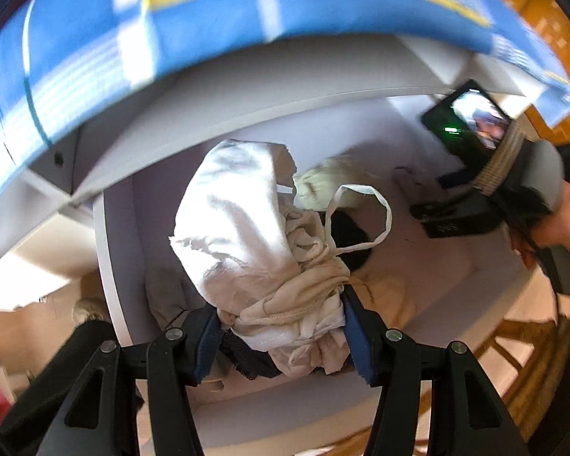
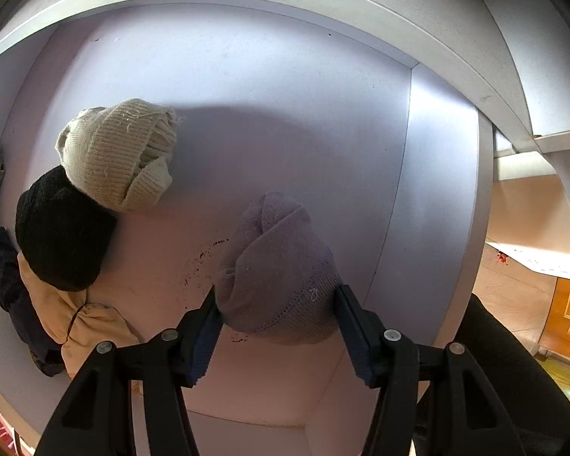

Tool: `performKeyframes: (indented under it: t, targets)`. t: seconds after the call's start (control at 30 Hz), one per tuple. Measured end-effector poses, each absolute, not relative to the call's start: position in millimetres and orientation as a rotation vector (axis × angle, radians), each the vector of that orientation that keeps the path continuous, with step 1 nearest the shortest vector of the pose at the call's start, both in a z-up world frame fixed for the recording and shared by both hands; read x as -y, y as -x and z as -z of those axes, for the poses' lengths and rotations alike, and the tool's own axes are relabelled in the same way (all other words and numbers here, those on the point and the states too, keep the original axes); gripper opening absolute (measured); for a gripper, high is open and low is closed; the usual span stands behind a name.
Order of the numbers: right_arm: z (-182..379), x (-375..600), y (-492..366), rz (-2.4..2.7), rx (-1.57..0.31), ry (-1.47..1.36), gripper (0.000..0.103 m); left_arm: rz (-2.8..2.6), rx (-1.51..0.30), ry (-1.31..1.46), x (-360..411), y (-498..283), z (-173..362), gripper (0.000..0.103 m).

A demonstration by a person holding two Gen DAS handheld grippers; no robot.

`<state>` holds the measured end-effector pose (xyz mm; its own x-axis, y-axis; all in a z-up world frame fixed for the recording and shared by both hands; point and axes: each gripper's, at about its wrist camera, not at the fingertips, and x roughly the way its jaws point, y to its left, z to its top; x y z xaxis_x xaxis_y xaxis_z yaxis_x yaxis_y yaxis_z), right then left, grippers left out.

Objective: Organize soft objects
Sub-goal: 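Lift the white cloth bundle with the left gripper and carry it over the box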

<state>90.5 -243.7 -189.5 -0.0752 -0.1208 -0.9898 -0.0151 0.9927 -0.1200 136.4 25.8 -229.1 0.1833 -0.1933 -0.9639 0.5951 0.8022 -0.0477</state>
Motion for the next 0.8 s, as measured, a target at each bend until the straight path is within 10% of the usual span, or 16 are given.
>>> performKeyframes:
  t: [0.8]
  targets:
    - [184,246,-90,0.085,-1.649,0.093,0.059,0.913,-1.149,-0.356,-15,-107,71,0.058]
